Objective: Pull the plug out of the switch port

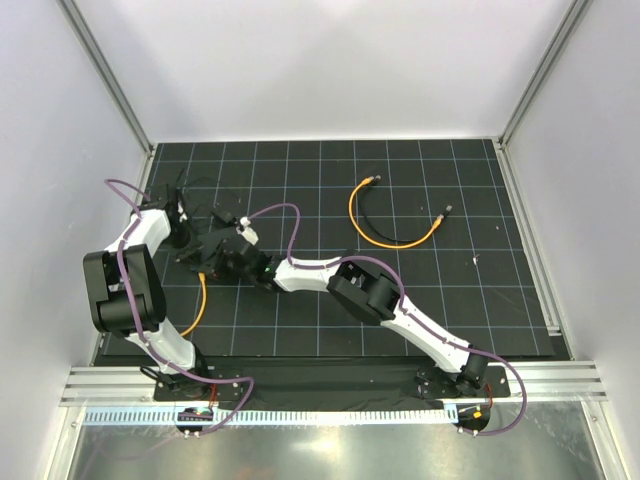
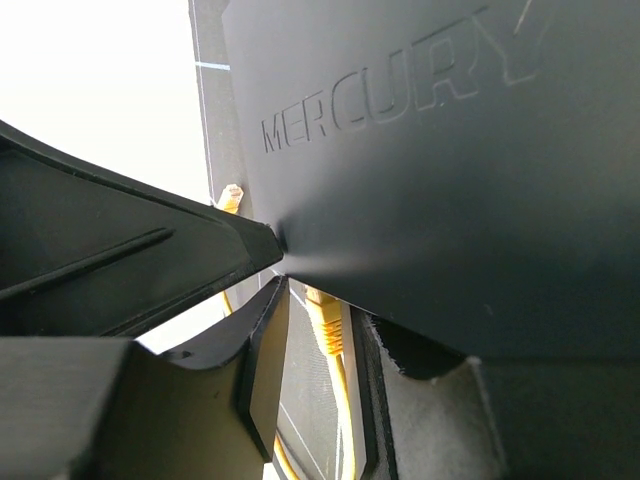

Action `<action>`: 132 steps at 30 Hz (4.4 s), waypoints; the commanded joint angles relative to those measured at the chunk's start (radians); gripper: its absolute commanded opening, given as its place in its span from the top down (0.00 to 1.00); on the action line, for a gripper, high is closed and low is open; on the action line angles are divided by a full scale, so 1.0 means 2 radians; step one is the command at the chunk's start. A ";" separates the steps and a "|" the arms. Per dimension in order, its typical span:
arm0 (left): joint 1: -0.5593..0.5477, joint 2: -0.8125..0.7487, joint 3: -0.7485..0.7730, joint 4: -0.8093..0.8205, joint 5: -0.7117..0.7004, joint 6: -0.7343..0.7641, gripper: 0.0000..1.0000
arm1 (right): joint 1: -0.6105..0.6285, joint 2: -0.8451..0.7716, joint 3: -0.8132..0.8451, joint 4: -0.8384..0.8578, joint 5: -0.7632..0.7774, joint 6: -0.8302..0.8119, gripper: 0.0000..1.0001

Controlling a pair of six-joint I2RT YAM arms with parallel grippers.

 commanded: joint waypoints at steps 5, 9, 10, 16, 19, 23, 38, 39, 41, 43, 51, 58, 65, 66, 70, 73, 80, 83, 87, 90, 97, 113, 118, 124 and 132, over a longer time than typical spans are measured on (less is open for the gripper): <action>-0.001 0.004 0.000 -0.005 0.000 0.008 0.90 | -0.004 0.035 -0.002 -0.072 0.006 0.001 0.69; -0.001 0.004 0.000 -0.005 0.001 0.007 0.90 | -0.005 0.038 -0.002 -0.073 0.007 0.004 0.70; -0.002 0.004 0.000 -0.005 0.000 0.008 0.90 | -0.005 0.040 -0.002 -0.072 0.007 0.004 0.71; -0.002 0.002 -0.003 -0.005 0.000 0.007 0.90 | -0.009 0.042 0.001 -0.070 0.001 0.009 0.85; -0.002 0.004 -0.003 -0.005 0.001 0.008 0.90 | -0.010 0.044 0.002 -0.064 -0.007 0.011 0.90; -0.004 0.007 -0.001 -0.005 0.002 0.007 0.90 | -0.010 0.042 -0.003 -0.064 -0.007 0.007 0.98; -0.005 0.015 0.002 -0.005 0.000 0.006 0.90 | -0.011 0.033 -0.037 -0.039 -0.046 -0.005 0.99; -0.004 0.017 0.002 -0.006 0.000 0.006 0.90 | -0.011 0.031 -0.045 -0.035 -0.046 -0.006 0.99; -0.006 0.017 0.003 -0.007 -0.001 0.006 0.90 | -0.010 0.027 -0.055 -0.022 -0.046 -0.007 0.99; -0.009 0.017 0.000 -0.007 -0.001 0.007 0.90 | -0.009 0.025 -0.061 -0.011 -0.049 -0.007 0.99; -0.010 0.018 0.002 -0.008 0.000 0.008 0.91 | -0.006 0.002 -0.086 0.023 -0.056 -0.014 0.99; -0.010 0.022 0.005 -0.007 0.007 0.007 0.91 | -0.007 -0.035 -0.123 0.040 -0.057 -0.019 0.99; -0.009 -0.028 0.005 -0.001 -0.029 -0.004 0.90 | -0.009 -0.100 -0.160 0.052 -0.046 -0.050 0.99; -0.009 -0.061 0.002 0.006 -0.037 -0.007 0.89 | -0.011 -0.118 -0.165 0.052 -0.047 -0.067 0.99; 0.000 -0.147 -0.007 0.022 -0.070 -0.026 0.78 | -0.016 -0.155 -0.150 0.045 -0.077 -0.123 0.99; 0.006 -0.222 -0.026 0.039 -0.106 -0.034 0.65 | -0.026 -0.171 -0.136 0.070 -0.125 -0.157 0.99; 0.006 -0.373 -0.067 0.073 -0.201 -0.050 0.44 | -0.075 -0.197 -0.127 0.152 -0.225 -0.151 0.99; 0.006 -0.381 -0.068 0.074 -0.211 -0.050 0.43 | -0.099 -0.207 -0.114 0.173 -0.261 -0.115 0.99; 0.006 -0.364 -0.059 0.061 -0.215 -0.050 0.42 | -0.133 -0.242 -0.135 0.219 -0.270 -0.076 0.99; 0.007 -0.359 -0.059 0.060 -0.212 -0.050 0.41 | -0.173 -0.274 -0.166 0.269 -0.283 -0.037 0.99; 0.006 -0.344 -0.059 0.063 -0.195 -0.051 0.41 | -0.305 -0.356 -0.257 0.368 -0.309 0.047 0.99; 0.006 -0.299 -0.056 0.073 -0.128 -0.045 0.43 | -0.518 -0.374 -0.367 0.201 -0.286 -0.205 0.99; 0.006 -0.296 -0.056 0.075 -0.118 -0.045 0.44 | -0.558 -0.358 -0.405 0.070 -0.248 -0.225 0.99; 0.006 -0.290 -0.059 0.076 -0.112 -0.046 0.44 | -0.572 -0.308 -0.329 -0.158 -0.169 -0.302 0.97; 0.007 -0.281 -0.060 0.075 -0.123 -0.043 0.44 | -0.552 -0.328 -0.266 -0.295 -0.016 -0.393 0.48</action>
